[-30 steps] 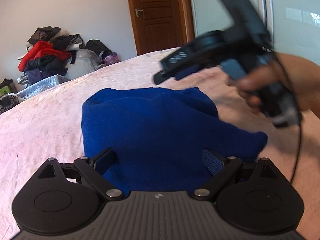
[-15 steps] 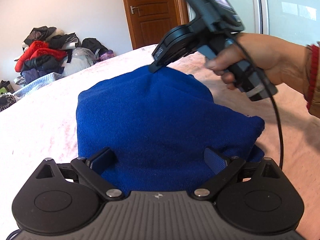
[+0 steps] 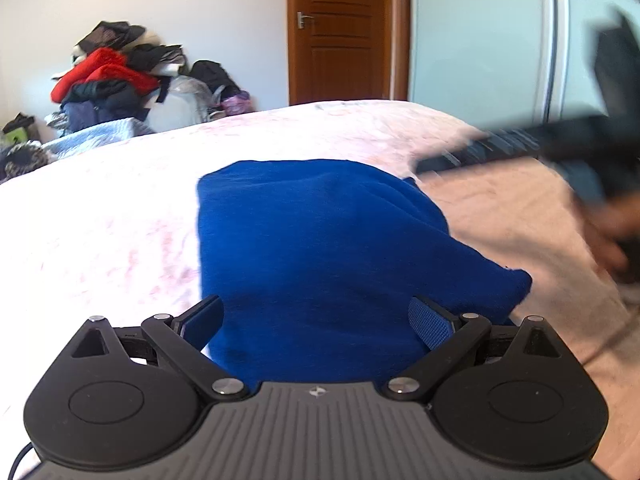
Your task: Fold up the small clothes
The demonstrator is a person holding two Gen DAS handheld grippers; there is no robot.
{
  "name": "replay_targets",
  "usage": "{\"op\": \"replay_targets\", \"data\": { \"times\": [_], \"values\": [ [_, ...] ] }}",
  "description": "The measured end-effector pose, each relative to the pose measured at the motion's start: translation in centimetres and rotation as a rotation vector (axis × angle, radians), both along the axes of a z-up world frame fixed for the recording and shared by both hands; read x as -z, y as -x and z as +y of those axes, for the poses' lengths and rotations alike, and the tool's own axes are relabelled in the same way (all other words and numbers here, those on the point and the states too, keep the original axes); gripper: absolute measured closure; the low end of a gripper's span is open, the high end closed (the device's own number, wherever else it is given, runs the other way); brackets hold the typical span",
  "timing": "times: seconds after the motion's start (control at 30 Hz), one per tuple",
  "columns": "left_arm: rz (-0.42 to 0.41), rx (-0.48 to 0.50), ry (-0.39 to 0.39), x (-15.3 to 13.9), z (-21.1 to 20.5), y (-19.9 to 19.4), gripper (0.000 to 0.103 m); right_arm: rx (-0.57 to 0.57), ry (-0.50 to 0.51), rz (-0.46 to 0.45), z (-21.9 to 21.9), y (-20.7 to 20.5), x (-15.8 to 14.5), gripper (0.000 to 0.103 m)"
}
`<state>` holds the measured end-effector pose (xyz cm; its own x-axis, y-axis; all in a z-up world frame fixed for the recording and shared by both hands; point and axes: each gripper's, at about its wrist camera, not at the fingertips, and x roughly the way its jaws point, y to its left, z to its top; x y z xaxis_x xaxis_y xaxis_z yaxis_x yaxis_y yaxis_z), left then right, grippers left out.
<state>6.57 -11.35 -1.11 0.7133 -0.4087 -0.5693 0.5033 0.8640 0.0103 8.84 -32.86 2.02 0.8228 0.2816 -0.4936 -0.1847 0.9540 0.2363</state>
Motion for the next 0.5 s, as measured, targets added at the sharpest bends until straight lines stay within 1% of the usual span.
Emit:
{"op": "replay_targets", "data": {
  "times": [0.1,0.17,0.23,0.27,0.3,0.33,0.4,0.5],
  "values": [
    [-0.001,-0.027,-0.010,-0.1,0.7,-0.1,0.003,-0.045,-0.039,0.049,1.1,3.1,1.3,0.064],
    [0.007,-0.043,-0.022,-0.1,1.1,0.0,0.003,-0.036,-0.024,0.075,1.7,4.2,2.3,0.061],
    [0.023,-0.050,-0.025,0.0,1.5,0.0,0.003,-0.021,0.010,0.098,2.4,5.0,3.4,0.061],
    [0.029,-0.053,-0.027,0.1,1.6,0.1,0.003,-0.008,0.009,0.101,2.5,5.3,3.7,0.078],
    [0.030,-0.058,-0.032,0.2,1.8,0.2,0.003,0.003,-0.004,0.098,2.4,5.7,3.9,0.092],
    [0.029,-0.063,-0.039,0.2,1.9,0.3,0.003,0.008,-0.022,0.088,2.3,6.2,3.8,0.093],
    [0.022,-0.067,-0.048,0.2,2.2,0.4,0.003,0.012,-0.024,0.085,2.3,7.1,3.7,0.093],
    [0.040,-0.075,-0.045,0.6,2.5,0.2,0.003,0.004,-0.029,0.138,2.1,7.4,4.5,0.092]
  ]
}}
